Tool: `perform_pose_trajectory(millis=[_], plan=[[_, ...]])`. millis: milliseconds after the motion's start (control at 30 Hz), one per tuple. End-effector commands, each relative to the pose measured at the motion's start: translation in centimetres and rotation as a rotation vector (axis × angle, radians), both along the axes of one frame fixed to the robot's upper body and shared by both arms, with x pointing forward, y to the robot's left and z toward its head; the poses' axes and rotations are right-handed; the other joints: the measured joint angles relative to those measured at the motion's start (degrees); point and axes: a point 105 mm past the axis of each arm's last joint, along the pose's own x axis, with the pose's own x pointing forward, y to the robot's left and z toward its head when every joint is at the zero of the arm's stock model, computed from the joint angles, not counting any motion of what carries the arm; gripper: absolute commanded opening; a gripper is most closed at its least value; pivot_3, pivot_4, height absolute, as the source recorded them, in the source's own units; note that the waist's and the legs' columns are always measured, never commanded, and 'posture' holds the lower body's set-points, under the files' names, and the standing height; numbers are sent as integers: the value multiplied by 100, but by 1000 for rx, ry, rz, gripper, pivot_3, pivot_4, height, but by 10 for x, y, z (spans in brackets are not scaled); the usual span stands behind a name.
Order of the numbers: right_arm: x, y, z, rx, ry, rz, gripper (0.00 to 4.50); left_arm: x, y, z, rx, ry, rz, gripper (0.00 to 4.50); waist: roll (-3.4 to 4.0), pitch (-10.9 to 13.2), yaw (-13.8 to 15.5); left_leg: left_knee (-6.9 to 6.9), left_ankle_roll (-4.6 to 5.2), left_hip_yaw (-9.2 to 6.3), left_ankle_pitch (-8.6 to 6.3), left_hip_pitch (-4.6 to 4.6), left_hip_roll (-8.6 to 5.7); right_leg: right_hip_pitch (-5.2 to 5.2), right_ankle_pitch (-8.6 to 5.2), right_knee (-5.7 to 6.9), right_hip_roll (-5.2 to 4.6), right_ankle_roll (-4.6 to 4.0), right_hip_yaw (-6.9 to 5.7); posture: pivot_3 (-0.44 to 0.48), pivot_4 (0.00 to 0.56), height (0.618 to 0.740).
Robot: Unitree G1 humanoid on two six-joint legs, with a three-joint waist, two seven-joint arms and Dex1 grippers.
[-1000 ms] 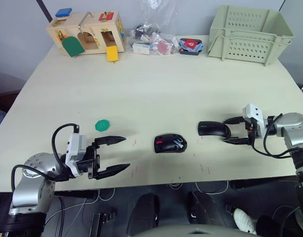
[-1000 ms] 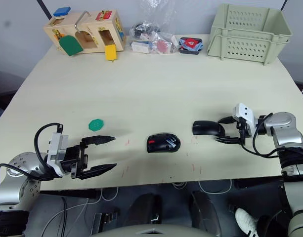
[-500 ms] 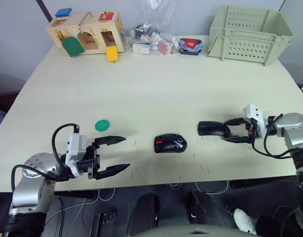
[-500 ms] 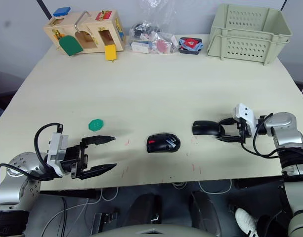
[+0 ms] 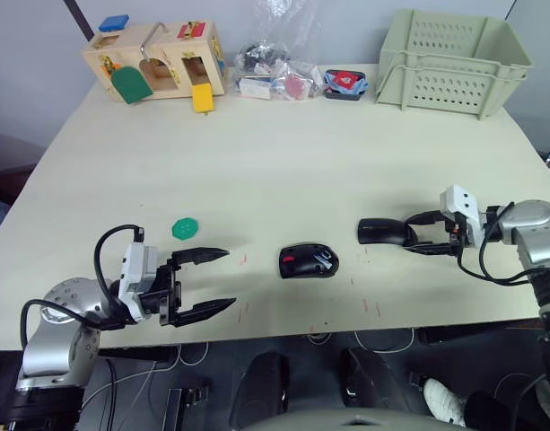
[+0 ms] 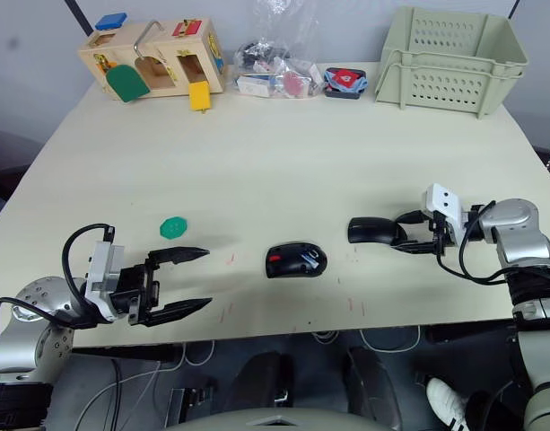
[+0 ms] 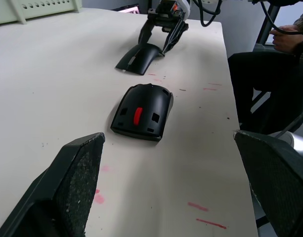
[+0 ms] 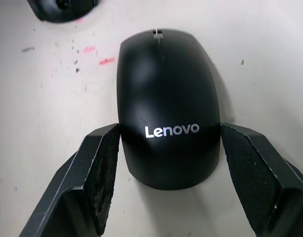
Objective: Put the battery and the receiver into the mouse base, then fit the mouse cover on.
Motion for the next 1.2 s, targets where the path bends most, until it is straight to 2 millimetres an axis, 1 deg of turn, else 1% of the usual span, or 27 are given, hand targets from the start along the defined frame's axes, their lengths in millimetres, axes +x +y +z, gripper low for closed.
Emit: perform_pose_trajectory(millis=[33, 267, 367, 400, 567, 733, 833, 967, 1067, 1200], plan=[[0, -3, 10, 20, -31, -18, 3317, 0, 0, 5, 2, -25, -8, 4500, 0, 0, 0, 0, 0, 0, 0, 0, 0, 0, 0, 0, 0, 0, 0, 0, 150, 740], [1, -5, 6, 14, -20, -29, 3317, 0, 1, 5, 5, -26, -5, 4500, 0, 0, 1, 0, 0, 1, 0, 0, 0, 0, 0, 0, 0, 0, 0, 0, 150, 740], [1, -5, 6, 18, -17, -32, 2503, 0, 1, 5, 5, -26, -4, 4500, 0, 0, 1, 0, 0, 1, 0, 0, 0, 0, 0, 0, 0, 0, 0, 0, 150, 740], [1, -5, 6, 14, -17, -31, 2319, 0, 1, 5, 5, -26, -3, 4500, 0, 0, 0, 0, 0, 1, 0, 0, 0, 0, 0, 0, 0, 0, 0, 0, 150, 740], [2, -4, 5, 4, -24, -31, 2309, 0, 2, 5, 5, -25, -1, 4500, 0, 0, 0, 0, 0, 1, 0, 0, 0, 0, 0, 0, 0, 0, 0, 0, 150, 740], [0, -3, 12, -6, -39, -16, 2309, 0, 2, 5, 6, -26, 3, 4500, 0, 0, 0, 0, 0, 1, 0, 0, 0, 0, 0, 0, 0, 0, 1, 0, 150, 740], [-5, 8, 24, -11, -59, 23, 2309, 0, 3, 5, 7, -26, 4, 4500, 2, 1, 3, 0, 0, 0, 0, 0, 0, 0, 0, 1, 0, 1, 0, 0, 150, 740], [-18, 30, 40, -6, -73, 68, 2309, 0, 3, 5, 9, -26, 3, 4500, 1, 1, 3, 0, 0, -2, 0, 0, 2, 0, 1, 2, 0, 1, -1, 0, 150, 740], [-28, 47, 48, -23, -86, 89, 2309, 0, 4, 5, 11, -26, 3, 4500, 2, 1, 9, 0, 0, -2, 0, 0, 2, -1, 0, 2, 0, 0, -1, 0, 150, 740], [-43, 82, 62, -39, -64, 107, 2309, 2, 5, 6, 20, -27, -4, 4500, 1, 1, 9, 1, 0, -2, 0, -1, 2, -1, 0, 1, -1, 0, -1, 0, 150, 740]])
